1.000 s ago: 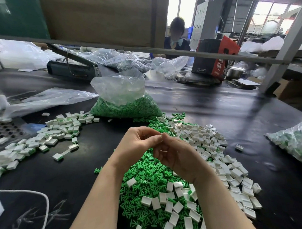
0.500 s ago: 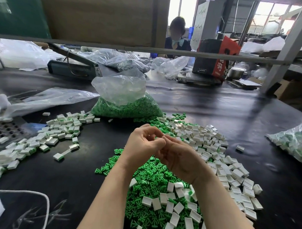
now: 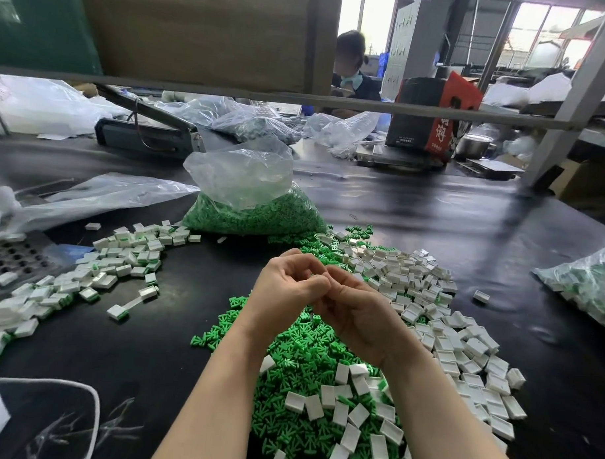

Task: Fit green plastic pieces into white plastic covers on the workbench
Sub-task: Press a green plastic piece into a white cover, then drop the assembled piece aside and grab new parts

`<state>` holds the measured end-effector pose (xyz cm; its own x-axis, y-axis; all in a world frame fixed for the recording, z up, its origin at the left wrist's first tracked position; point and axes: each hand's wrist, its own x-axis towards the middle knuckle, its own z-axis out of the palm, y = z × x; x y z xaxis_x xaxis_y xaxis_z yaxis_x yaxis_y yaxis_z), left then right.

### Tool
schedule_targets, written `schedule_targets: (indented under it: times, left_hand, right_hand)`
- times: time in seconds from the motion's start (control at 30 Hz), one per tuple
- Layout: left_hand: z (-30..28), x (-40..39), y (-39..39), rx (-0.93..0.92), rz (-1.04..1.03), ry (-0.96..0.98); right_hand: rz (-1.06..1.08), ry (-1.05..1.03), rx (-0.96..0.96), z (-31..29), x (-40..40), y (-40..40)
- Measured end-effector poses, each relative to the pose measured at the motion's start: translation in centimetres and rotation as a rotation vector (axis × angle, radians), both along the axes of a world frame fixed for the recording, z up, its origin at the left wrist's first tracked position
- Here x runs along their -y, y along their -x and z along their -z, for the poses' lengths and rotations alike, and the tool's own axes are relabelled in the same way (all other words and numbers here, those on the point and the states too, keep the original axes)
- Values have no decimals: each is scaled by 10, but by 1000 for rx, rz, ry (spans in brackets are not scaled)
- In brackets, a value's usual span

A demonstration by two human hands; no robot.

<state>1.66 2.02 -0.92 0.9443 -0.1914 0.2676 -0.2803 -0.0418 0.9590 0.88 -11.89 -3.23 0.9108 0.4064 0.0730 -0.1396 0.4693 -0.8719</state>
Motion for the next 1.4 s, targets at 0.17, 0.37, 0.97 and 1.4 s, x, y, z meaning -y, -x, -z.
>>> schedule_targets:
  times: [0.17, 0.37, 0.97, 1.4]
  left_hand:
    - [1, -1, -2, -1, 12, -6]
    - [0, -3, 0, -5, 30, 43]
    - [14, -85, -25, -632, -536, 1276]
    - [16, -82, -25, -550, -520, 1274]
  right_hand:
    - [10, 62, 13, 0, 0, 0]
    - [3, 107, 42, -1, -2, 1]
    - [657, -698, -579, -15, 67, -2]
    - [780, 1823, -24, 10, 73, -5]
